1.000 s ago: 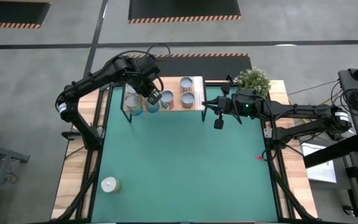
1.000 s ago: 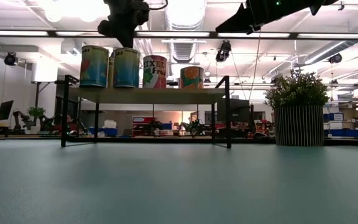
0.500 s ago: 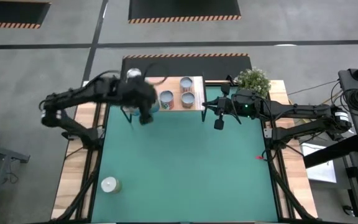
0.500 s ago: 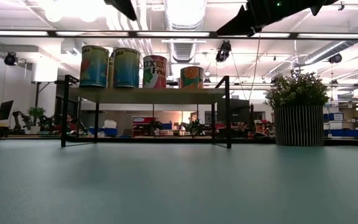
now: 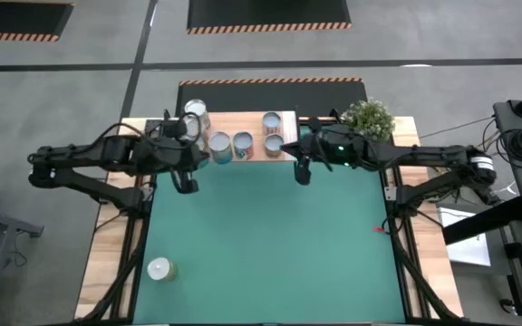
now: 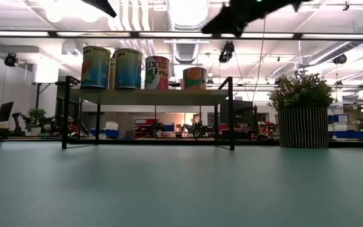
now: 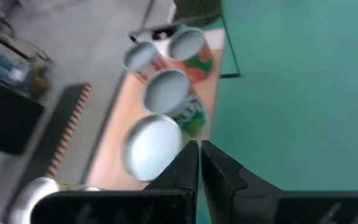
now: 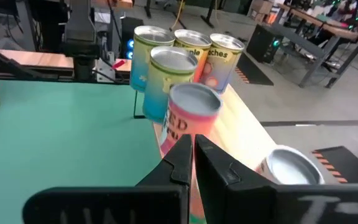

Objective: Pick and place cans onto a shelf
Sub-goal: Put the canned cherries on the shelf

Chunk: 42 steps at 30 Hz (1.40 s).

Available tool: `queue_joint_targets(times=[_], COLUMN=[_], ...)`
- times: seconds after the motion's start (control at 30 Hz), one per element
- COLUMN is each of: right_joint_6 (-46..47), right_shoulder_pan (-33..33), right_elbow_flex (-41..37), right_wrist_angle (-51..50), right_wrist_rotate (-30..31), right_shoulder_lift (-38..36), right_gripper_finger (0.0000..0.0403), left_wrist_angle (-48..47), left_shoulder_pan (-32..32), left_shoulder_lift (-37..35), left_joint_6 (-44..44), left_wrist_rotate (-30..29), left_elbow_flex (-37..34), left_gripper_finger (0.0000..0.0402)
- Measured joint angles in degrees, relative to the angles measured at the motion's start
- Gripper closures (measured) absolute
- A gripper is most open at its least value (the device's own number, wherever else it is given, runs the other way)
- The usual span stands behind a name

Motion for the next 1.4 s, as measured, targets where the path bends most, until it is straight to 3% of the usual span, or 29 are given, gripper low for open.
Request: queue_joint_targets(times=[0.33,0.6,0.8,1.4], right_joint_6=[1.0,-0.1,-1.0,-1.1], right_shoulder_pan=[0.0,-0.5,-1.0,-1.3], right_elbow_flex=[22.5,34.7,38.3,40.3], right_wrist_angle=[-7.2,-11.1,-10.8,-7.3], right_wrist_rotate=[0.0,0.0,0.0,-4.7], right_shoulder_lift=[18.2,27.8,31.5,36.7], right_gripper_finger=[0.0394,0.0394,0.0394,0.0394], left_wrist_angle=[15.3,21.2,21.1,20.5], left_shoulder_pan=[3.9,13.5,18.8,19.4], left_shoulder_lift=[-7.0,-6.7,-4.5,-3.0], left_joint_6=[16.7,18.8,17.5,16.7], left_wrist_rotate=[-0.1,11.2,15.1,15.2], left_elbow_flex=[-12.5,-15.1,-15.2,-15.2], left_gripper_finger=[0.0402,0.0402,0.0402,0.0402])
